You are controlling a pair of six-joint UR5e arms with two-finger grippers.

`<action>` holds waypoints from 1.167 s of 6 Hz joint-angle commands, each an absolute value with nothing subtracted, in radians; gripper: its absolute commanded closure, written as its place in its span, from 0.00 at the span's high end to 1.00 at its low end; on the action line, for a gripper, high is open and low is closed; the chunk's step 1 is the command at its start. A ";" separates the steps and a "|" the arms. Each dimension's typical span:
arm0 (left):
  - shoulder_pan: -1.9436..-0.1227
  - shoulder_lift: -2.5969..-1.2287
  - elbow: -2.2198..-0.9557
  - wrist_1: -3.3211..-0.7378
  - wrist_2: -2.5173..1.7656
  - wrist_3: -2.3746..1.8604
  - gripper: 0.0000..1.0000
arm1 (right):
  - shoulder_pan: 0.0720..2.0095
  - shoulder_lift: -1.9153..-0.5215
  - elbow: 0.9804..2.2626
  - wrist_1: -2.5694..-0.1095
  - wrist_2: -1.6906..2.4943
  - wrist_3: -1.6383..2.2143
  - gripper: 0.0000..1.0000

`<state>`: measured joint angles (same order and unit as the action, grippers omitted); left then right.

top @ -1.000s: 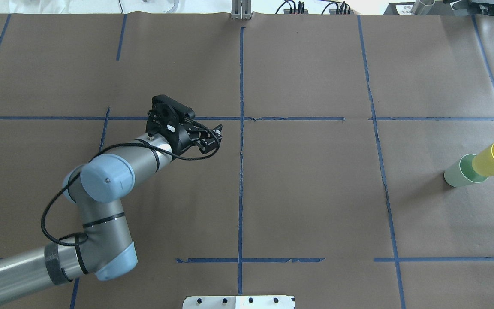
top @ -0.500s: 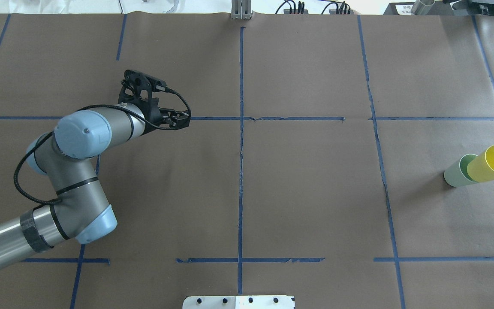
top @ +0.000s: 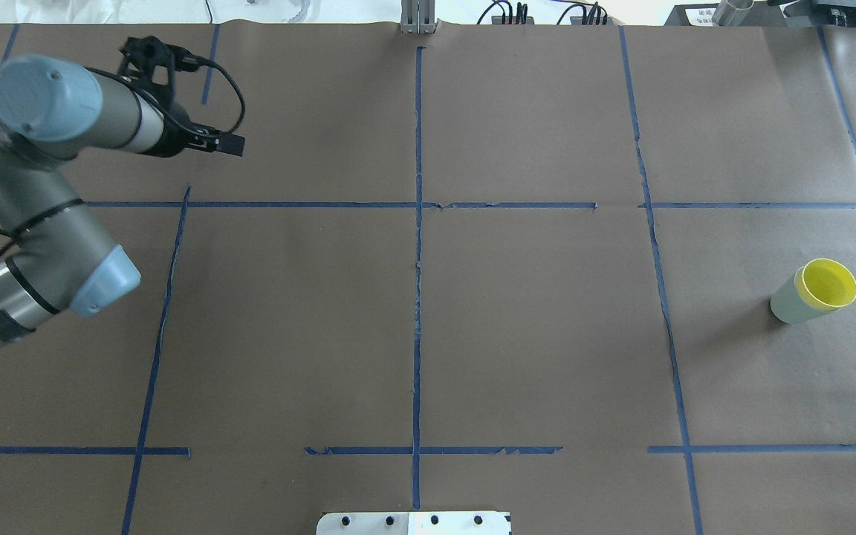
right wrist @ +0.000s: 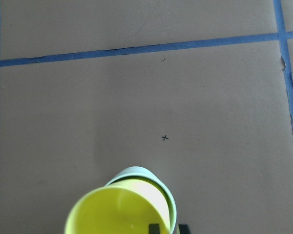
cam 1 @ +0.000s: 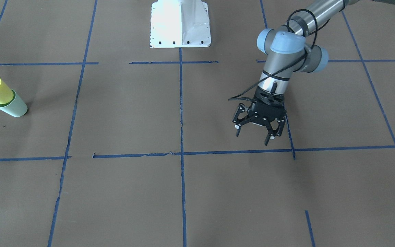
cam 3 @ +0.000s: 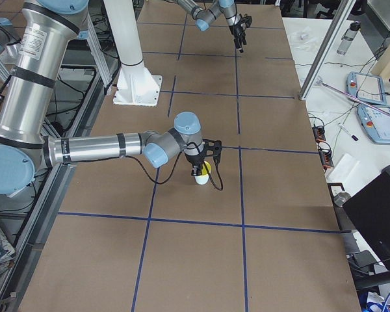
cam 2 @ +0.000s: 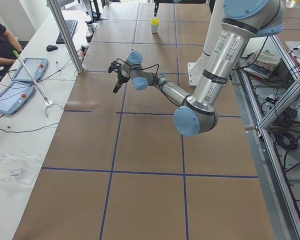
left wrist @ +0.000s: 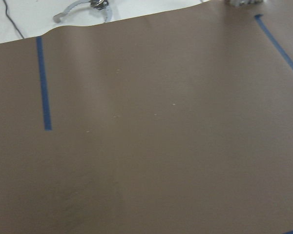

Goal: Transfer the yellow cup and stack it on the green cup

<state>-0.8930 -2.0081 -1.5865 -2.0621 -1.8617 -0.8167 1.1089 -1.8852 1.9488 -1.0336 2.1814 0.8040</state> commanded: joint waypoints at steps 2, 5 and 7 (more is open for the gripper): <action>-1.109 -1.936 -1.582 -1.948 -2.144 -0.755 1.00 | 1.109 -1.794 1.928 -1.048 2.178 0.804 1.00; -1.262 -1.853 -1.563 -1.766 -2.158 -0.261 1.00 | 1.216 -1.706 1.839 -1.093 2.229 0.751 1.00; -1.427 -1.803 -1.513 -1.648 -2.283 0.023 1.00 | 1.351 -1.658 1.838 -1.358 2.293 0.375 1.00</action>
<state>-1.3407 -1.8347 -1.5411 -1.6964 -2.2208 -0.1159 1.2869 -1.6805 1.8409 -1.2316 2.2645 0.5539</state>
